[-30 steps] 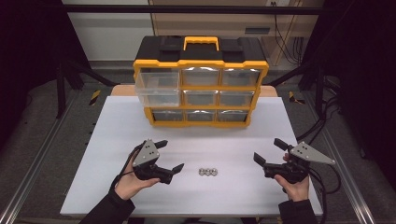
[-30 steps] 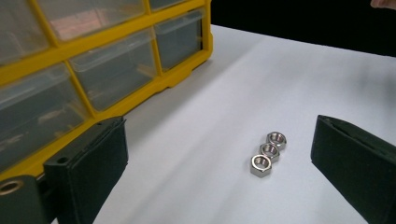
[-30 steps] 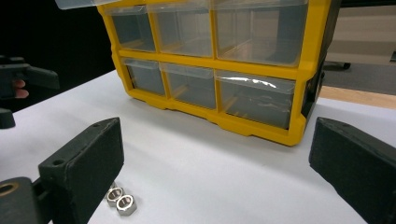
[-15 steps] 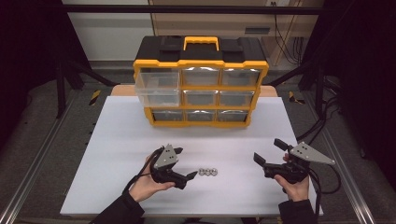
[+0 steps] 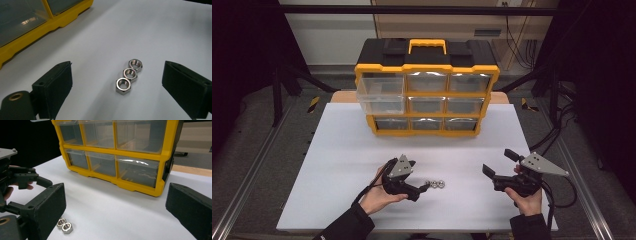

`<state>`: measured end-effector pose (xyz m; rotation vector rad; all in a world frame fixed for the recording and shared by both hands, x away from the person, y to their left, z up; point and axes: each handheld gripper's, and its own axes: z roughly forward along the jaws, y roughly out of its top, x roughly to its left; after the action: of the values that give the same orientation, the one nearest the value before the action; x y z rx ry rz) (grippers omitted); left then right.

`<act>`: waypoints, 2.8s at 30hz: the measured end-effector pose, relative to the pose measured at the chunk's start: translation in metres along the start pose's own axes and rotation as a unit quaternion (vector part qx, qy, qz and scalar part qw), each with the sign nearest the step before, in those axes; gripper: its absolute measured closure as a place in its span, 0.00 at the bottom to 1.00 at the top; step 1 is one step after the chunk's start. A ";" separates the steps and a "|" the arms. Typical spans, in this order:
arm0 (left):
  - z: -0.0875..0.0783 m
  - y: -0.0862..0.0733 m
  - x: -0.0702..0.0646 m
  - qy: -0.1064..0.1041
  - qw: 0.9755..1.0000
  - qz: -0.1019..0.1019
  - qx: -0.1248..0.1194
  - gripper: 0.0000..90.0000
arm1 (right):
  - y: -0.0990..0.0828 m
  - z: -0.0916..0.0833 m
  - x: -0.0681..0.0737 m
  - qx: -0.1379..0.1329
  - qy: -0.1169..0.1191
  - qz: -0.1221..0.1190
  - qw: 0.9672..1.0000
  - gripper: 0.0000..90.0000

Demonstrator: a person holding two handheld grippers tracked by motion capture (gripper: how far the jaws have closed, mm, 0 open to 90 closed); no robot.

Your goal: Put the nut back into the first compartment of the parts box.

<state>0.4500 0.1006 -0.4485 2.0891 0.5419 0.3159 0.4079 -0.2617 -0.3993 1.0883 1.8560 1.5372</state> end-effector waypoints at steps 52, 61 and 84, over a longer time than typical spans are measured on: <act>0.039 -0.006 -0.010 -0.017 0.993 0.002 0.115 0.73 | 0.000 -0.001 0.000 0.000 0.003 0.000 1.000 0.04; 0.039 -0.005 -0.011 -0.013 0.992 -0.003 0.122 0.77 | 0.001 -0.001 0.000 -0.001 0.003 -0.001 1.000 0.04; 0.023 0.002 -0.011 -0.009 0.994 -0.001 0.113 0.77 | 0.001 -0.001 0.001 -0.004 0.004 0.002 1.000 0.04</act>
<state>0.4507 0.0773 -0.4596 2.3068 0.5929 0.2437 0.4070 -0.2618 -0.3981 1.0840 1.8525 1.5519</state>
